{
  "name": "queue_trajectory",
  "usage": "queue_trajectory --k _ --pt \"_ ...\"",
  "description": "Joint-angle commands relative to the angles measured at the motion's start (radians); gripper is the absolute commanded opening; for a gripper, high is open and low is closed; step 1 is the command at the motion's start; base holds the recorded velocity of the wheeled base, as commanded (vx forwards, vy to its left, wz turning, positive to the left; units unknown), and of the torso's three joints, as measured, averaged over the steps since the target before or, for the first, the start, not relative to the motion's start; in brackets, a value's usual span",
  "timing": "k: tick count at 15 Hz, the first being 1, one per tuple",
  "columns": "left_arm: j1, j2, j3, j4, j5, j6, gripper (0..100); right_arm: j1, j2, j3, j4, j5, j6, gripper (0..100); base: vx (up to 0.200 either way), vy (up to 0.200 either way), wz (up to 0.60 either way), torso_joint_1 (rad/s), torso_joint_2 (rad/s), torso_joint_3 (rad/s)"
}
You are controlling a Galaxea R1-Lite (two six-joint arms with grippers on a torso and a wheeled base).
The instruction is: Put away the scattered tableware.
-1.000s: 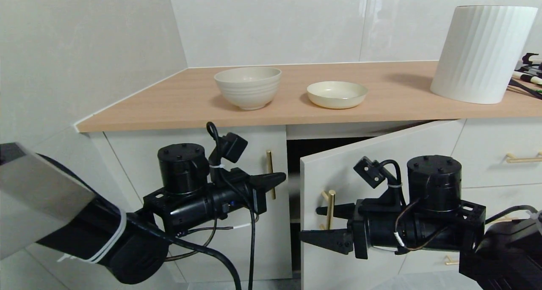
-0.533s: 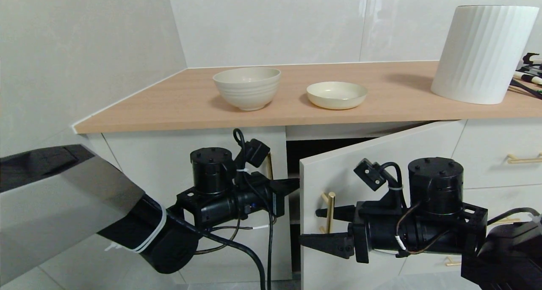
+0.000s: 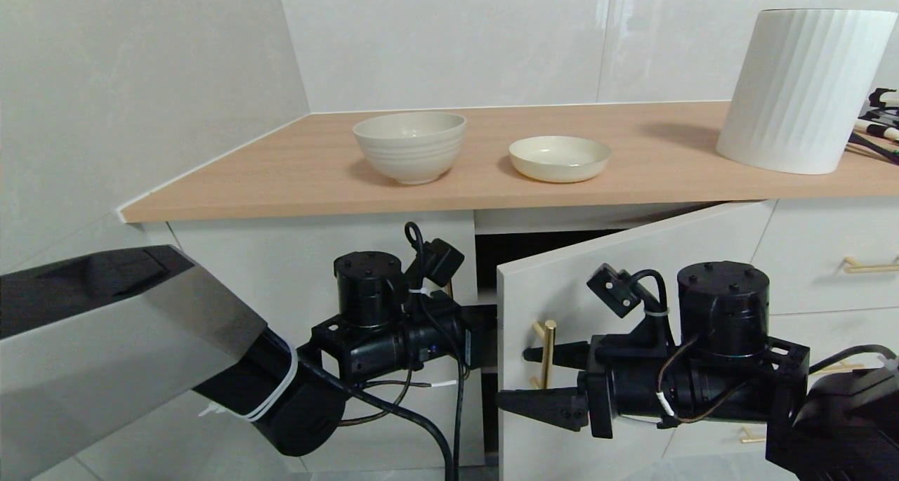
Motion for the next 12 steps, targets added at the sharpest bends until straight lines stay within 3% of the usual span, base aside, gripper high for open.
queue_trajectory --k 1,2,6,12 --pt "0.0 -0.004 -0.003 -0.001 -0.002 0.0 0 -0.001 -0.007 0.001 -0.002 -0.001 0.0 100 0.0 0.0 0.0 0.0 0.0 0.0" --pt "-0.01 -0.005 -0.028 -0.006 -0.077 -0.005 0 -0.003 -0.005 0.015 0.001 -0.001 0.0 100 0.0 0.0 0.0 0.0 0.0 0.0" --pt "-0.025 -0.013 -0.026 -0.007 -0.08 -0.006 0 -0.024 0.001 0.013 -0.002 -0.002 0.0 100 0.0 0.0 0.0 0.0 0.0 0.0" --pt "-0.036 -0.011 -0.028 -0.01 -0.08 -0.006 0 -0.178 -0.001 0.03 -0.006 -0.005 -0.006 100 0.0 0.0 0.0 0.0 0.0 0.0"
